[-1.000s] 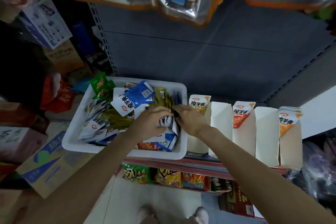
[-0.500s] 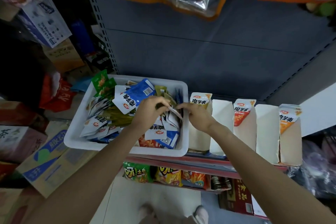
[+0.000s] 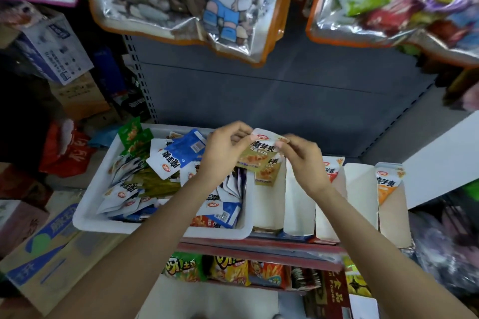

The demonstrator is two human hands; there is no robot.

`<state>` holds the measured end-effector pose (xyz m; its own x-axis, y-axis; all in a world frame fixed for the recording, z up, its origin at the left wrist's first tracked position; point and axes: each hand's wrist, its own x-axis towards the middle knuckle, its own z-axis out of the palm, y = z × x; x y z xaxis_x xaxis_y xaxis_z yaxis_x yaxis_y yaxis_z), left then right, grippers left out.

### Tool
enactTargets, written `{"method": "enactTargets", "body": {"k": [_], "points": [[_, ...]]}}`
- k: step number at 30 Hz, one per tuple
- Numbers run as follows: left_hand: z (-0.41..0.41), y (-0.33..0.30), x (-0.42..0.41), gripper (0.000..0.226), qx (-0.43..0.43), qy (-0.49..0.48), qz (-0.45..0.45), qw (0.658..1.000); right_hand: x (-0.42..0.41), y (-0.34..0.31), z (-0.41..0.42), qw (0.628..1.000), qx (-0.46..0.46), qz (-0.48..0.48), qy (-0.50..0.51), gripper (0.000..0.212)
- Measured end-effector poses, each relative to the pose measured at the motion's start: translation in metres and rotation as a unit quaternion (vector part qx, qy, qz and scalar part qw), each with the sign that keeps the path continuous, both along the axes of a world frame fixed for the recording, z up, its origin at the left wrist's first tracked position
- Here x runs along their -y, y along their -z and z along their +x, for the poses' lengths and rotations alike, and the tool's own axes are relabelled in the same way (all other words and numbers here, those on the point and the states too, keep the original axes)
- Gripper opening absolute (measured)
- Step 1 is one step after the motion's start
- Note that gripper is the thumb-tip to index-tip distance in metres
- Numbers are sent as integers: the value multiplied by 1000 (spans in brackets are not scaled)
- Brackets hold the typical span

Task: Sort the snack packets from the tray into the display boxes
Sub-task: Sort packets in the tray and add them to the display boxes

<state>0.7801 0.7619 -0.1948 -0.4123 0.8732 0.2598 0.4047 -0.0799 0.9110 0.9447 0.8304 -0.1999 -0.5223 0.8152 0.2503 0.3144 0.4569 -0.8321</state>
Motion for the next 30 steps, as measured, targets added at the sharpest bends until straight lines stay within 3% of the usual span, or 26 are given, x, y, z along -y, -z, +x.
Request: {"method": "enactTargets", "body": {"k": [7, 16, 25, 30], "points": [[22, 6, -22, 7, -55, 39, -30, 997, -15, -1, 26, 999, 16, -29, 40, 16], [29, 17, -41, 11, -100, 1, -64, 993, -34, 3, 28, 997, 31, -33, 60, 18], [31, 48, -47, 6, -193, 8, -140, 971, -48, 34, 13, 975, 210, -7, 68, 7], [31, 60, -51, 12, -263, -28, -190, 946, -46, 50, 7, 955, 285, 46, 66, 15]]}}
